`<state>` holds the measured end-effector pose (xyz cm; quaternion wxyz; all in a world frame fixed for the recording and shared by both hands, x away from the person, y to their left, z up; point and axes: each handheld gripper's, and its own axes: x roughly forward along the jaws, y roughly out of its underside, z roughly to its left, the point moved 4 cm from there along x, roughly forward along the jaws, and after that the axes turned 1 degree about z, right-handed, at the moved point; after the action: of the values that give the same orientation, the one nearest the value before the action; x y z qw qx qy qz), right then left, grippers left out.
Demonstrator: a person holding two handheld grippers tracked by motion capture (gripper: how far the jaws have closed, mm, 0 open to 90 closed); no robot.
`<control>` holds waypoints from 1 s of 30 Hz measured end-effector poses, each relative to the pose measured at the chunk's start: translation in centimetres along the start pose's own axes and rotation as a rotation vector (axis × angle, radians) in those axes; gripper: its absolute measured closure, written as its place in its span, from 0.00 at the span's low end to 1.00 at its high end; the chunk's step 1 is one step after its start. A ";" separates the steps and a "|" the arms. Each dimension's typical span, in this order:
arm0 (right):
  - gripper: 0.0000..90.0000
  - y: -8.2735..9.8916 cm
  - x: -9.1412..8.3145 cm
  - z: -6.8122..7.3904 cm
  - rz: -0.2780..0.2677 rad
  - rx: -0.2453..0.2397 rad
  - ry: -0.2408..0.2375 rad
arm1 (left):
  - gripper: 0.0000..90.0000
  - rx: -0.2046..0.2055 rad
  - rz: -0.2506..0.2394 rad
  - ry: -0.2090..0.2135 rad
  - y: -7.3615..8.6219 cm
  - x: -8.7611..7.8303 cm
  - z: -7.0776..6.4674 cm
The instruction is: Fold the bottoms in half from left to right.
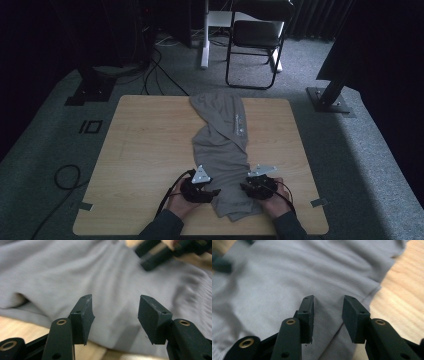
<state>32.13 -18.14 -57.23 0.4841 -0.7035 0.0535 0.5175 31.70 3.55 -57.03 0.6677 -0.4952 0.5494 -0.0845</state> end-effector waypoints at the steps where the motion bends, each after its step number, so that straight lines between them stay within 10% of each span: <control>1: 0.68 0.1 -0.1 0.3 0.002 -0.008 -0.008 | 0.52 -0.007 0.002 -0.013 -0.2 0.0 0.3; 6: 0.66 0.1 -0.3 1.1 -0.039 -0.030 -0.069 | 0.53 -0.044 -0.009 -0.075 -1.1 -0.2 2.0; 19: 0.62 -5.8 1.6 -2.6 -0.135 0.003 0.063 | 0.56 -0.096 0.010 -0.200 -3.3 1.5 6.3; 30: 0.62 -6.4 5.4 -4.0 -0.053 0.037 0.086 | 0.58 -0.085 0.088 -0.179 -1.9 2.4 6.1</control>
<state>41.06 -15.39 -57.46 0.5080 -0.7172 0.0650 0.4727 38.39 4.50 -57.70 0.6956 -0.5042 0.5117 0.0130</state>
